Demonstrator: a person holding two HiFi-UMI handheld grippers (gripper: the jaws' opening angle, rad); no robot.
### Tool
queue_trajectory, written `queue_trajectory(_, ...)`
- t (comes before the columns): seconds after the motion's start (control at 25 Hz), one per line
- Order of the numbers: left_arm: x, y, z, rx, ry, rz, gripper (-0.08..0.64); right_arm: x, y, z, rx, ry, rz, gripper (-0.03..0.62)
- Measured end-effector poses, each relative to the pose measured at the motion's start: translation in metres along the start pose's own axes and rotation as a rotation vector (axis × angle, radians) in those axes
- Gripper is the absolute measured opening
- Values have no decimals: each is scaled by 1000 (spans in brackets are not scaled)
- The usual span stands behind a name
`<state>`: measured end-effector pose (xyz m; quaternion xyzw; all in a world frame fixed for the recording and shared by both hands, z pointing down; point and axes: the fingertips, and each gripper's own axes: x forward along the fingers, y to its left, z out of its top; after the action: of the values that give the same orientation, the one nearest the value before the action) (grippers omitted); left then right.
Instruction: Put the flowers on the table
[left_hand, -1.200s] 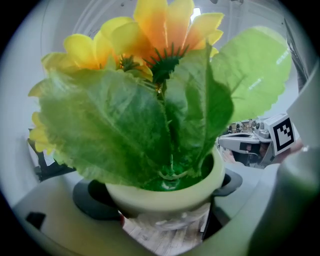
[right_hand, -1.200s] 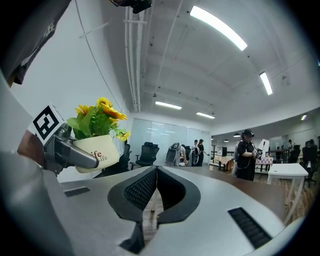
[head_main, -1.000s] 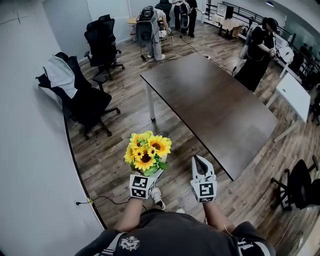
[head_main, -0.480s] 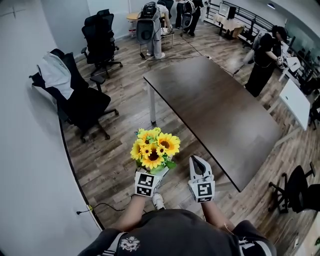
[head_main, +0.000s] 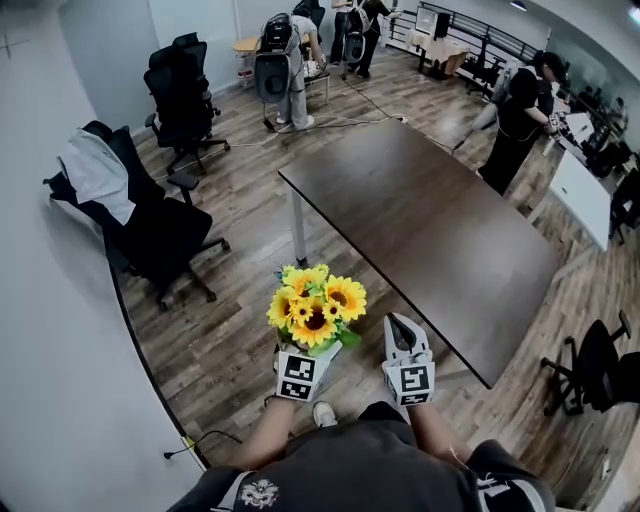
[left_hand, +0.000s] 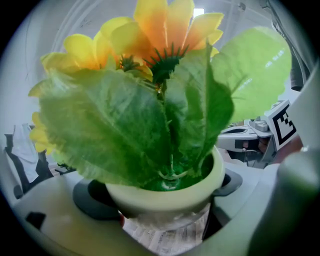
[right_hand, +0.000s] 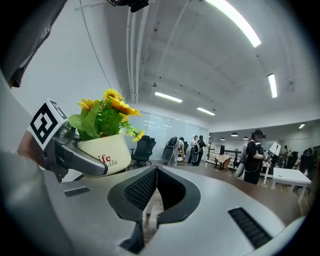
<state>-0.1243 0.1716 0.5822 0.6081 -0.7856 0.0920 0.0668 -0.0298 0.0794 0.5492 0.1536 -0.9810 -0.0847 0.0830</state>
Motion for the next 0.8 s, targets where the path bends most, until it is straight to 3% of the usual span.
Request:
queue_trajectory(0.48,49,10,3,6,4,-56,543,31,-35,-6,26,-6,-43,23)
queue_trajectory(0.8,125,-7,17,28,19,-115,543,50,-102,-28,59,13,-85,23)
